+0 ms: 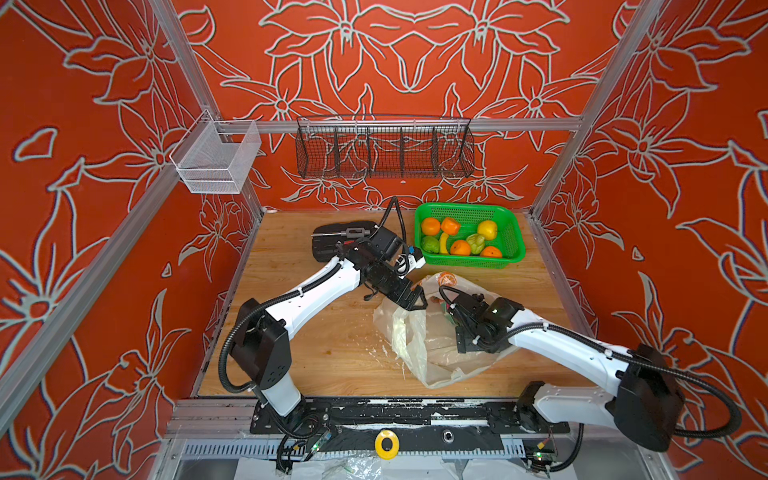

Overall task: Untie the knot of the plastic bag and take out the fruit
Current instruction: 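Reach deeper into the bag and grasp the dragon fruit with the right gripper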

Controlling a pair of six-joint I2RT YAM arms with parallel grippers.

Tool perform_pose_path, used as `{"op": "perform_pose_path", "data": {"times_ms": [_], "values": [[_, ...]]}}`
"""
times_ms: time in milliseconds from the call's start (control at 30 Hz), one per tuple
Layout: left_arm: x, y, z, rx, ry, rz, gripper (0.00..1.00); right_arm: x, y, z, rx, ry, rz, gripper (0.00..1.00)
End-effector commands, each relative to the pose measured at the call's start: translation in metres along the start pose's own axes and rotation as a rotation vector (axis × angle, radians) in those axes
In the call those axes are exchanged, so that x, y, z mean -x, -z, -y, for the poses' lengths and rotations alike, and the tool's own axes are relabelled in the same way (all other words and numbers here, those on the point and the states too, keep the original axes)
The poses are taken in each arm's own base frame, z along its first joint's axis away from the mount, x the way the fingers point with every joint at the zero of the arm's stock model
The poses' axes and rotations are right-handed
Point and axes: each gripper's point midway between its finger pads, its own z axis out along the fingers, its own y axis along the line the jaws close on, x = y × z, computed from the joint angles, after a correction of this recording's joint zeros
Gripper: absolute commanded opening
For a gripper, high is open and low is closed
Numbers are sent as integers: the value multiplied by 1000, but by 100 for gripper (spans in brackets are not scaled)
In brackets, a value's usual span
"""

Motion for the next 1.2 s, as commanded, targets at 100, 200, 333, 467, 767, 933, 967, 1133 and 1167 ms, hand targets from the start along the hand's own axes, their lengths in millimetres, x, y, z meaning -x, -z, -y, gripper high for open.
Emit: {"op": "perform_pose_path", "data": {"times_ms": [100, 200, 333, 467, 767, 933, 967, 1133, 1167], "values": [[-1, -3, 6, -21, -17, -23, 98, 30, 40, -29, 221, -25, 128, 97], [0, -4, 1, 2, -1, -26, 99, 38, 53, -44, 317, -1, 159, 97], [1, -2, -10, 73, 22, -21, 99, 54, 59, -61, 353, 39, 201, 97], [4, 1, -13, 99, 31, -3, 95, 73, 52, -68, 289, 83, 231, 97], [3, 6, -16, 127, 61, 20, 94, 99, 24, -64, 156, 230, 223, 97], [3, 6, -15, 120, 68, 30, 94, 113, 14, -65, 110, 279, 203, 97], [2, 6, -14, 119, 70, 30, 94, 116, 11, -65, 101, 282, 197, 97], [-1, 6, -16, 125, 75, 26, 94, 127, -2, -62, 33, 285, 185, 97], [-3, 6, -16, 129, 76, 25, 94, 129, -5, -62, 25, 284, 185, 97]]}}
